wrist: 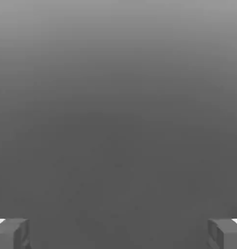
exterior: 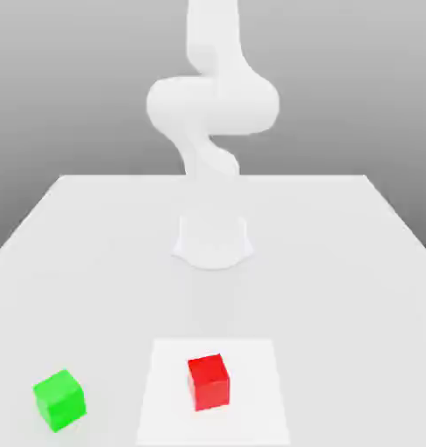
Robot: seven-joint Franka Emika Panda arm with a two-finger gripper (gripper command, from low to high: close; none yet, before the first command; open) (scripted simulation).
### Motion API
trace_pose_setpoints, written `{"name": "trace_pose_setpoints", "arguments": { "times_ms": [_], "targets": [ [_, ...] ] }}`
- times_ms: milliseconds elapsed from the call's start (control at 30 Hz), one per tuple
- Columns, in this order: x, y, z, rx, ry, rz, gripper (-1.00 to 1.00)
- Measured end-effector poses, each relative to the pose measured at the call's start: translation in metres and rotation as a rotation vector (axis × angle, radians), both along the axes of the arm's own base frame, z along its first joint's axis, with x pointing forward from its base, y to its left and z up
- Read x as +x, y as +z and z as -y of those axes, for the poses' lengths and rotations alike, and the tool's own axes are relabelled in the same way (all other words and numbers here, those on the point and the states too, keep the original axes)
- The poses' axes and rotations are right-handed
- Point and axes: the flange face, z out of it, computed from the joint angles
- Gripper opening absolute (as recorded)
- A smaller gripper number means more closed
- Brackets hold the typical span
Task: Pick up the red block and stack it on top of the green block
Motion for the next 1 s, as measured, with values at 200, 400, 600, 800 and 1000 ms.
{"name": "trace_pose_setpoints", "arguments": {
  "times_ms": [200, 400, 600, 800, 1000],
  "targets": [
    [0.061, -0.127, 0.002, -0.026, 0.068, -0.201, 0.00],
    [0.081, -0.258, 0.001, -0.054, 0.134, -0.397, 0.00],
    [0.064, -0.383, 0.002, -0.083, 0.201, -0.592, 0.00],
    [0.039, -0.478, 0.005, -0.103, 0.242, -0.708, 0.00],
    [0.037, -0.518, 0.005, -0.104, 0.242, -0.712, -1.00]
  ]
}}
